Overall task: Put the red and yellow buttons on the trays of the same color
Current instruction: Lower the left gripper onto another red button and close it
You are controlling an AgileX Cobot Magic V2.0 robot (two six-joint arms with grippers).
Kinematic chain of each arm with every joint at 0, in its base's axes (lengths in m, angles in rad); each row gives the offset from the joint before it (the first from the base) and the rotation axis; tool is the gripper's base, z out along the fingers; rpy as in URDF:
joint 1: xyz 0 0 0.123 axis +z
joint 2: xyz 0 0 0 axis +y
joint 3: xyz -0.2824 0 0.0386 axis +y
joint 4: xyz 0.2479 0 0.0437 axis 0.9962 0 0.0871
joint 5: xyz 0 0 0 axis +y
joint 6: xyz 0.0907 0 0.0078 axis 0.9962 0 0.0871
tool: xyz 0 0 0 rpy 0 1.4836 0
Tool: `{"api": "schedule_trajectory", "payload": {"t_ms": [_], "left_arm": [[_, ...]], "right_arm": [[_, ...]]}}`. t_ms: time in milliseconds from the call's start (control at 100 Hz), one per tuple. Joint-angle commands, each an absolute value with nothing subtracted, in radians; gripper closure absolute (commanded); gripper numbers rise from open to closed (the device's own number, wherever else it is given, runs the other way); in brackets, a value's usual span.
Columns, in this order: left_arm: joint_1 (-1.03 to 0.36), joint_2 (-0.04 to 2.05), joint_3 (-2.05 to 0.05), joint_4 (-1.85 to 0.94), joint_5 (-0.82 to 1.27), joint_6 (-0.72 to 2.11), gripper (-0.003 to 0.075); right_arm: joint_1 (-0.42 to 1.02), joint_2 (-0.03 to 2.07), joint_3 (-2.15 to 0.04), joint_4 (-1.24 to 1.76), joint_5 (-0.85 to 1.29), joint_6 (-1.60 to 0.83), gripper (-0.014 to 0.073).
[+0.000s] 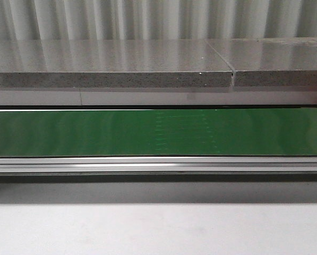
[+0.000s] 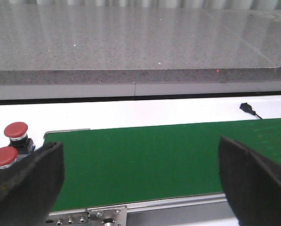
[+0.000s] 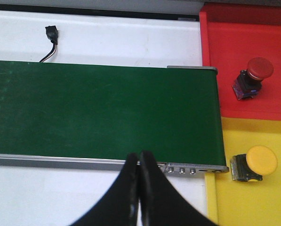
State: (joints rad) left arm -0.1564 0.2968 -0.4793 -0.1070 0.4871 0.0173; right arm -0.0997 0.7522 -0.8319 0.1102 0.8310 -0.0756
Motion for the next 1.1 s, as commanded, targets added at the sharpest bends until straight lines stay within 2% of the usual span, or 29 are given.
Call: {"api": "schedule_trajectory", "payload": {"t_ms": [0, 150, 340, 780, 1090], "left_arm": [[-0.163, 0.305, -0.504, -0.12, 0.417, 0.009, 0.0066], [-0.149, 0.318, -0.516, -0.075, 0.408, -0.105, 0.0066], [-0.07, 0.448, -0.587, 0.122, 0.414, -0.422, 0.0066], [0.218, 0.984, -0.778, 0.082, 0.453, -0.513, 0.0067], [0.352, 1.276, -0.842, 0.059, 0.452, -0.513, 0.0069]], "right_arm": [[-0.099, 0.747, -0.856, 0.113, 0.766, -0.086, 0.0661], [-0.099, 0.747, -0.856, 0.113, 0.766, -0.086, 0.0661], [-0.099, 0.747, -0.856, 0.113, 0.766, -0.086, 0.0661], [-0.099, 0.747, -0.856, 0.113, 0.766, -0.086, 0.0661], [-0.099, 0.747, -0.856, 0.113, 0.766, -0.086, 0.0661]]}}
